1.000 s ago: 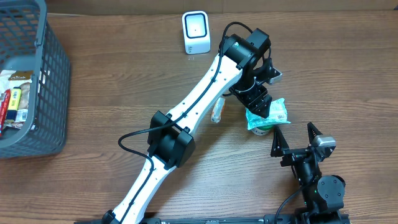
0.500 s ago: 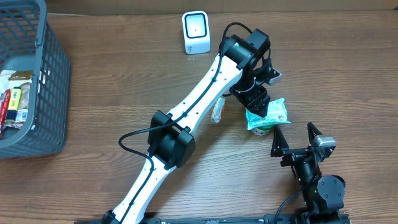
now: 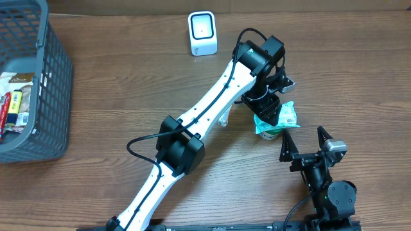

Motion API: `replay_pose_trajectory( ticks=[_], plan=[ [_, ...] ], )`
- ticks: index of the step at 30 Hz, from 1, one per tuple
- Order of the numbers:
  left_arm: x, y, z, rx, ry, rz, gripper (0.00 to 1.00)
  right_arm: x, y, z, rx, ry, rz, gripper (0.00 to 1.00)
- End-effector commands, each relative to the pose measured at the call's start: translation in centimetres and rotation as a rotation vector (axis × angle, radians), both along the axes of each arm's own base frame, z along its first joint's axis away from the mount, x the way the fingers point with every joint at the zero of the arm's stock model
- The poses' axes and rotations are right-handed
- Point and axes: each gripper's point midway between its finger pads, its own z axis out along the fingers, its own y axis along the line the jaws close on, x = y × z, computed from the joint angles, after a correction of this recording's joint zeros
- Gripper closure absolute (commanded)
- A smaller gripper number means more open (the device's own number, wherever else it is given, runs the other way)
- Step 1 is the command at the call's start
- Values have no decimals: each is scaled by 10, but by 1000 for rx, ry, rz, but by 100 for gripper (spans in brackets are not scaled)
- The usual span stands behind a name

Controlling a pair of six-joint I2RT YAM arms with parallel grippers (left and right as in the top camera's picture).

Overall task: Scan the item barcode
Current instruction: 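Move the left gripper down and grasp the green wipes pack, then lift the wipes pack off the green jar and set it down beside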

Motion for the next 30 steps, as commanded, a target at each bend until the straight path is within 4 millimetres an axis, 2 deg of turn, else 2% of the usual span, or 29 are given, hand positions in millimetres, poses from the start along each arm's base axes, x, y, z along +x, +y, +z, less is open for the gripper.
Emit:
replay_pose_trajectory(
  ticks=[1, 4, 7, 9, 10, 14, 18, 22, 25, 30],
  plan=[
    [-3, 1, -21, 29, 32, -18, 52, 0, -1, -1, 1, -6, -5, 0],
    [-3, 2, -25, 36, 40, -18, 68, 0, -1, -1, 1, -6, -5, 0],
    [-3, 2, -26, 35, 38, -19, 81, 0, -1, -1, 1, -6, -5, 0],
    [-2, 1, -23, 30, 34, -19, 94, 0, -1, -1, 1, -6, -5, 0],
    [-2, 1, -21, 27, 31, -18, 96, 0, -1, -1, 1, -6, -5, 0],
    [1, 0, -6, -6, 14, -12, 96, 0, -1, -1, 1, -6, -5, 0],
    [6, -8, 26, -114, -1, -6, 96, 0, -1, -1, 1, -6, -5, 0],
    [21, -5, 49, -166, -49, 23, 96, 0, -1, -1, 1, -6, -5, 0],
    [31, 1, 56, -176, -57, 67, 96, 0, -1, -1, 1, -6, -5, 0],
    [44, 15, 54, -156, -45, 130, 96, 0, -1, -1, 1, -6, -5, 0]
  ],
)
